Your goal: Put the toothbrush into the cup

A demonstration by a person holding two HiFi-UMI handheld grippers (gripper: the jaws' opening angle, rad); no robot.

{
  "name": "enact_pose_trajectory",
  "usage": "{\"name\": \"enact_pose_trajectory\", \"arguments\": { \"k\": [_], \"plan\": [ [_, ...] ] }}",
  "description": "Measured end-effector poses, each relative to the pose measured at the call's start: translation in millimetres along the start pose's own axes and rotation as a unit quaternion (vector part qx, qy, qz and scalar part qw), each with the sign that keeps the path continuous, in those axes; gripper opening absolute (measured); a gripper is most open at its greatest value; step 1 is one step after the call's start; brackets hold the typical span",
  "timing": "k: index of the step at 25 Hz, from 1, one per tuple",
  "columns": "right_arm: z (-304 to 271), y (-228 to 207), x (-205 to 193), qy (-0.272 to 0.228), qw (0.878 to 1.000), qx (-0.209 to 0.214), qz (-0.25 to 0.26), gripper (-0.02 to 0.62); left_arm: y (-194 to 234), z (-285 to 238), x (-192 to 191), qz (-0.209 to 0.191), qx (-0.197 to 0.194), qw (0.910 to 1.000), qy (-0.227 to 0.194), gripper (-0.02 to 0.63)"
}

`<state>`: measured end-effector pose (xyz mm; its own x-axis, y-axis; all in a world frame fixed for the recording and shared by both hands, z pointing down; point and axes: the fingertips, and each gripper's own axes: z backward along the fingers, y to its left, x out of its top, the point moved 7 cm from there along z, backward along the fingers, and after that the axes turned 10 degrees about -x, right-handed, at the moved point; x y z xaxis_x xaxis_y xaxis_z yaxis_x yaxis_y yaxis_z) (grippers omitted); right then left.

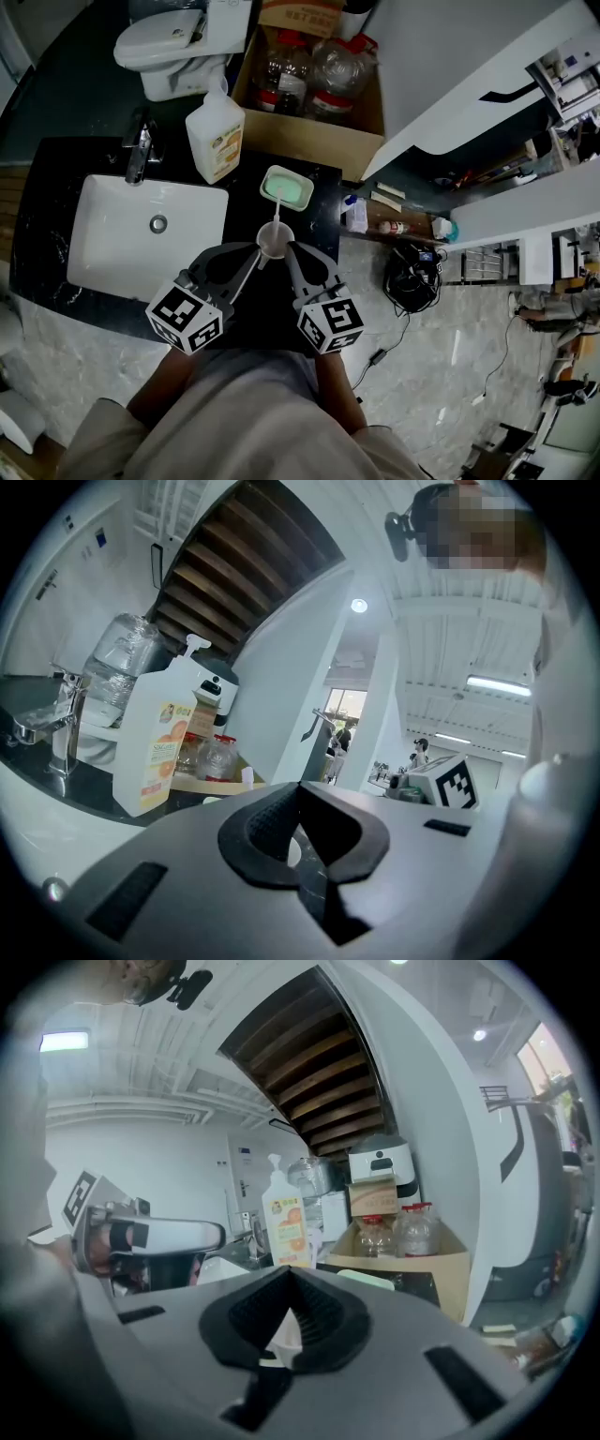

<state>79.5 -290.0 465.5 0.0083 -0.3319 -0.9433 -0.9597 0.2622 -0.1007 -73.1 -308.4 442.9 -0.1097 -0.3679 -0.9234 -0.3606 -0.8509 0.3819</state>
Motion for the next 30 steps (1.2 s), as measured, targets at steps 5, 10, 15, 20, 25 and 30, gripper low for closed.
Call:
{"name": "enact_pose_trajectory", "arguments": {
  "k": [5,10,15,20,25,30],
  "plan": [
    [17,1,8,-0.02,1.0,0.007,0.0,0.006,-5,-3,0,-0.002,-0.002,1.0,-0.001,0.009],
    [27,4,13,-0.028,0.999,0.02,-0.01,0.005,-7,-4,0,-0.002,-0.004,1.0,-0.001,0.009],
    [32,5,14,-0.029,0.999,0.019,-0.006,0.005,-8,-5,0,-0.001,-0.003,1.0,0.002,0.009],
    [36,3,10,-0.026,0.999,0.017,-0.012,0.005,-9,-5,-1,0.0,-0.002,1.0,0.003,0.009],
    [37,0,7,-0.025,0.999,0.013,-0.016,0.005,-9,-7,-3,0.001,-0.002,1.0,0.005,0.009],
    [36,0,8,-0.024,0.999,0.018,-0.016,0.005,-9,-7,-2,0.003,0.0,1.0,0.003,0.009]
  ]
}}
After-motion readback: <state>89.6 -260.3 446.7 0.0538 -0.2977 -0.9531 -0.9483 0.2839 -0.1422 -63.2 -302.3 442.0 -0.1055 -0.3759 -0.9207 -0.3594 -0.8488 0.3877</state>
